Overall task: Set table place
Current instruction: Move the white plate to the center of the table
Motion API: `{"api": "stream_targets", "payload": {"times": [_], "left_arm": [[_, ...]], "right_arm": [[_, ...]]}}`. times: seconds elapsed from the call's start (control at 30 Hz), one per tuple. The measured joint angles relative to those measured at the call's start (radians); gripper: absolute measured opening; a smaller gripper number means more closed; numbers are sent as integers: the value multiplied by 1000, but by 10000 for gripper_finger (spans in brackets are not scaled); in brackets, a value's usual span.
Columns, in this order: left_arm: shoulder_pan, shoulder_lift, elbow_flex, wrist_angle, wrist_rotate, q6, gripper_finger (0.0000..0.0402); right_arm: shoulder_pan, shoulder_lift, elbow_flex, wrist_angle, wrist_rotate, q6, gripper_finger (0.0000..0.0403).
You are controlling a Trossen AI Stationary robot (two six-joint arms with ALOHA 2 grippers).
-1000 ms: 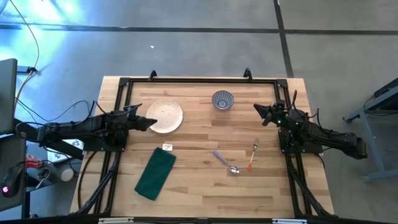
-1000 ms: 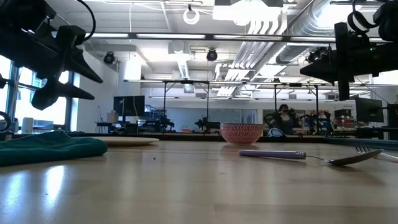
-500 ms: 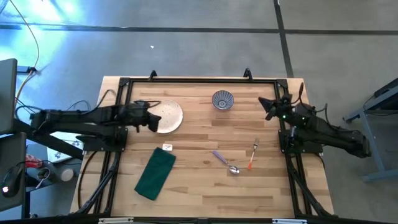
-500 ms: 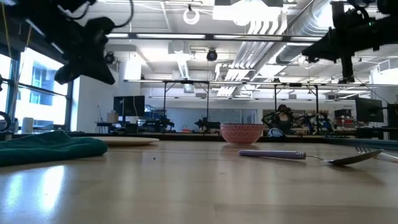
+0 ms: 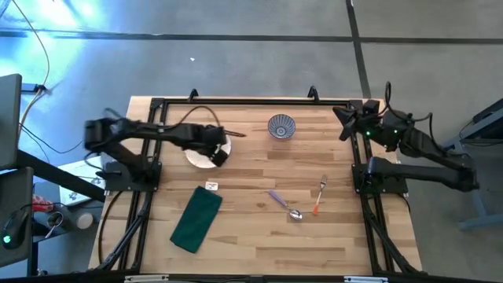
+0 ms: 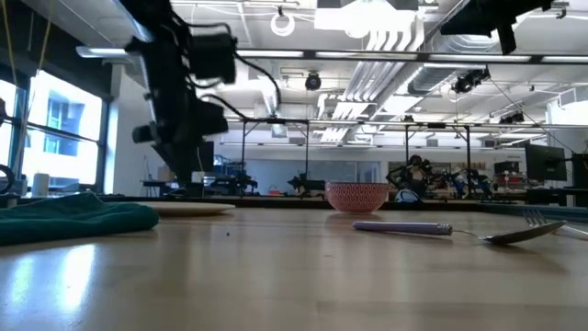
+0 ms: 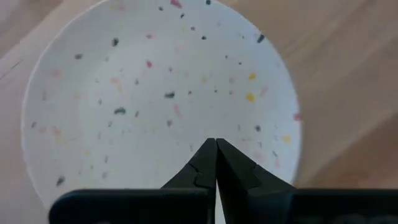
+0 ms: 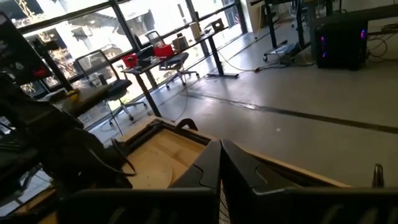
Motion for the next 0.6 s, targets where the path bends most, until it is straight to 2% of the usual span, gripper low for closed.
{"api": "stream_targets", "payload": {"times": [0.17,0.5,0.6], "left_arm": [[25,125,73,-29,-4,81,0],[62,193,90,-106,-31,162,0],[62,199,91,-83,-33,182,0]], "right_arm": [[0,44,37,-5,-20,-25,0],[1,72,39,-11,-39,-23,0],[0,71,39,-10,-39,-24,0]]}}
